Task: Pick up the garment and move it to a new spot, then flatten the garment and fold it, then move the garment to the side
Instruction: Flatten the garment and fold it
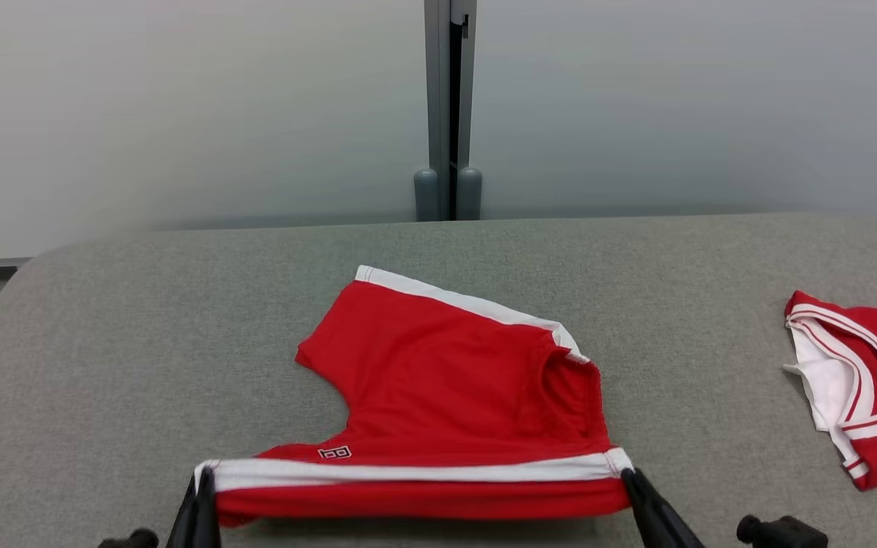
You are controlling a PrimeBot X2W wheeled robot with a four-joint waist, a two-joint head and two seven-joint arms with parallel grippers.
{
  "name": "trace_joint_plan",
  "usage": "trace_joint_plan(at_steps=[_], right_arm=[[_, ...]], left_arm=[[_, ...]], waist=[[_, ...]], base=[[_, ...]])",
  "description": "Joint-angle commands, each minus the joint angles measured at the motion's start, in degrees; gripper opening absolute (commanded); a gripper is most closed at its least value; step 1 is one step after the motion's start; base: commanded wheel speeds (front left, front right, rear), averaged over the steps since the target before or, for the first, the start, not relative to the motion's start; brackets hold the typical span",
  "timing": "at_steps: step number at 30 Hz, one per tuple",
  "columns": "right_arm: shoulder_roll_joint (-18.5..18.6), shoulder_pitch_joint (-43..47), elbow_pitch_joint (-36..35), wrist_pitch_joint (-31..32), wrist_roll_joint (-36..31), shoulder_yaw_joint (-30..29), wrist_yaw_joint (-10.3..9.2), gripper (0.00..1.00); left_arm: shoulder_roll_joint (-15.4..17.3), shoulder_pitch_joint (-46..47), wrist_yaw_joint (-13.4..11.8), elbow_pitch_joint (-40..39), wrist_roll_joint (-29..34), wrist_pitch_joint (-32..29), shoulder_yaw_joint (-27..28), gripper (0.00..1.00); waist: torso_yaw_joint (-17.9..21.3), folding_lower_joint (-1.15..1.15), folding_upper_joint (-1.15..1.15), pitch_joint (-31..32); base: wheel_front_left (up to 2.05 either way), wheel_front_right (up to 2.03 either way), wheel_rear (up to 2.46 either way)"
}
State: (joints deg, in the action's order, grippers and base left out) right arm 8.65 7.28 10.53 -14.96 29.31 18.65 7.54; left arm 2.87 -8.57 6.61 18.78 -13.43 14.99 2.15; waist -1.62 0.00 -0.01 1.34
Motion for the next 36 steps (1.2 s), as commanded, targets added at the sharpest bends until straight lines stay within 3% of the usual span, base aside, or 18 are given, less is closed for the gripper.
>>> trace_joint_plan(at_steps=[1,11,21,36], right_arm=[[0.2,-1.3,-0.6,-0.3,-0.2,-1.1,-0.10,0.00],[-3.3,-13.8,2.4,-0.3,-2.2,-3.8,-0.07,0.00],[-5.7,-26.4,7.4,-0.3,-1.9,-2.8,-0.06,0.00],[-5.7,-32.4,7.8,-0.3,1.1,-1.4,-0.06,0.00]], left_arm=[[0.2,2.8,0.3,-0.9,0.6,0.3,-0.5,0.00],[5.8,23.6,0.8,4.2,2.9,0.0,-7.7,0.00],[12.3,43.2,0.9,13.7,-1.3,-0.5,-16.6,0.00],[14.2,55.5,0.9,24.9,-3.6,0.3,-21.1,0.00]], waist=[[0.3,0.00,0.01,-0.6],[3.7,0.00,0.01,-10.6],[7.3,0.00,0.01,-20.7],[10.0,0.00,0.01,-27.6]], base=[[0.00,0.00,0.00],[0.00,0.00,0.00],[0.00,0.00,0.00],[0.00,0.00,0.00]])
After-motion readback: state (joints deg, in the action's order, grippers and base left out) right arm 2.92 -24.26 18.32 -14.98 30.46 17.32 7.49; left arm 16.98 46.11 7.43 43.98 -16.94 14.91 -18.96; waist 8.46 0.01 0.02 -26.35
